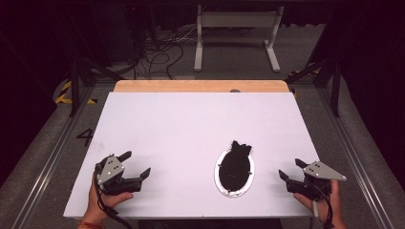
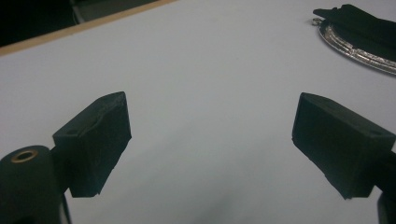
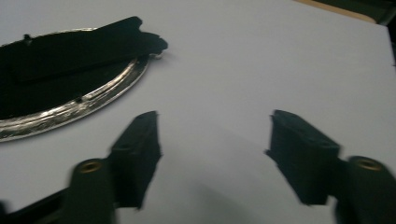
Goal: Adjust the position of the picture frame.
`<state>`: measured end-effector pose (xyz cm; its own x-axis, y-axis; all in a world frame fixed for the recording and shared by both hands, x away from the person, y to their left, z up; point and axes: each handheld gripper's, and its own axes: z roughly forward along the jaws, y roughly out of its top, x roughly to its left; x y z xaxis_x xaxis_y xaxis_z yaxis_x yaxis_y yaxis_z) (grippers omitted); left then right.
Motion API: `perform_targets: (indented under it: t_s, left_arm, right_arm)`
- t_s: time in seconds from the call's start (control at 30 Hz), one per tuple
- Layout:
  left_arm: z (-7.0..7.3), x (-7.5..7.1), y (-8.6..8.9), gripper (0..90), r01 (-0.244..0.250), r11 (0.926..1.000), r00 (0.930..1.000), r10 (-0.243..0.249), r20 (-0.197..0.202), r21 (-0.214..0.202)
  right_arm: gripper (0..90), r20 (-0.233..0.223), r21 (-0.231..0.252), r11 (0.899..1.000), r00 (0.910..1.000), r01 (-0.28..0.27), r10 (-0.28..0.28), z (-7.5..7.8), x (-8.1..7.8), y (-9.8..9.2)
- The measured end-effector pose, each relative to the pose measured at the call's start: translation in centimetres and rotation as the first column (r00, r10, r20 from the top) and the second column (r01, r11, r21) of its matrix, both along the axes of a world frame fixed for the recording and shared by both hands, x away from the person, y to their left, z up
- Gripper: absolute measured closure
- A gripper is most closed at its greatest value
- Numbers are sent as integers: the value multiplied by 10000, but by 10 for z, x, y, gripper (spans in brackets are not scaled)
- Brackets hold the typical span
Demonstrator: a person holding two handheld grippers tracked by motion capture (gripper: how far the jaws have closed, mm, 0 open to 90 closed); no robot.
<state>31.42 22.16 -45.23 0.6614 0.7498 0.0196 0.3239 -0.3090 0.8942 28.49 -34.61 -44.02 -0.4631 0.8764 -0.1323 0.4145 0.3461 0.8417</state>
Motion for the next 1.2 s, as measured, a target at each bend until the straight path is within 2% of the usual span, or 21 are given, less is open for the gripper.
perform_targets:
  t_s: [0.03, 0.07, 0.13, 0.2, 0.23, 0.3, 0.37, 0.4, 0.47, 0.5, 0.53, 0.6, 0.63, 0.7, 0.8, 0.9, 1.0, 1.2]
  left_arm:
    - [0, 0, 0, 147, 0, 10000, 10000, 0, 0, 0]
    - [-4, 0, -5, 147, -42, 9993, 9998, 49, -195, 360]
    - [-7, -1, -10, 183, 135, 9958, 9997, -117, -209, 905]
    - [-9, -2, -13, 258, 325, 9926, 9991, -290, -315, 1169]
    - [-10, -3, -15, 299, 463, 9902, 9982, -408, -448, 1318]
    - [-10, -4, -15, 368, 711, 9879, 9967, -650, -483, 1376]
    - [-10, -5, -15, 465, 687, 9883, 9969, -626, -480, 1362]
    - [-9, -5, -15, 465, 852, 9888, 9955, -794, -515, 1223]
    - [-7, -6, -16, 614, 1053, 9879, 9935, -994, -562, 1142]
    - [-7, -6, -16, 657, 1053, 9879, 9935, -994, -562, 1142]
    - [-7, -7, -18, 657, 1161, 9867, 9921, -1096, -616, 1140]
    - [-7, -7, -20, 738, 1292, 9805, 9907, -1211, -626, 1480]
    - [-6, -8, -23, 811, 1442, 9771, 9886, -1354, -657, 1566]
    - [-6, -9, -24, 883, 1472, 9769, 9880, -1379, -692, 1547]
    - [-5, -9, -31, 900, 1811, 9695, 9821, -1694, -824, 1652]
    - [-5, -9, -35, 900, 1932, 9655, 9795, -1793, -920, 1748]
    - [-6, -10, -36, 900, 1969, 9668, 9781, -1822, -1007, 1628]
    - [-9, -8, -35, 900, 2064, 9693, 9742, -1907, -1210, 1338]
  right_arm:
    - [408, -72, 12, 9999, 9999, -141, 141, 0, 0, 0]
    - [408, -72, 12, 9999, 9999, -141, 141, 0, 0, 0]
    - [502, -262, 140, 9992, 9990, -364, 368, -1, 1, 1]
    - [544, -439, 332, 9980, 9975, -542, 557, -2, 3, 2]
    - [574, -554, 216, 9982, 9968, -561, 572, -3, 5, 5]
    - [618, -754, 140, 9971, 9943, -751, 759, -5, 7, 9]
    - [644, -848, 60, 9968, 9932, -800, 802, -5, 8, 11]
    - [673, -930, 47, 9962, 9918, -874, 874, -6, 9, 13]
    - [767, -1185, 71, 9941, 9870, -1086, 1086, -10, 11, 19]
    - [767, -1185, 71, 9941, 9870, -1086, 1086, -10, 11, 19]
    - [785, -1240, 55, 9932, 9854, -1167, 1164, -11, 11, 21]
    - [807, -1335, -115, 9908, 9822, -1349, 1322, -13, 13, 28]
    - [809, -1377, -168, 9889, 9799, -1478, 1442, -14, 14, 33]
    - [816, -1412, -104, 9882, 9786, -1530, 1500, -14, 15, 35]
    - [844, -1428, -82, 9850, 9752, -1721, 1692, -14, 16, 42]
    - [874, -1404, -152, 9831, 9739, -1822, 1783, -14, 16, 46]
    - [900, -1411, -155, 9818, 9725, -1894, 1854, -14, 16, 48]
    - [900, -1558, -51, 9735, 9618, -2287, 2251, -15, 15, 53]
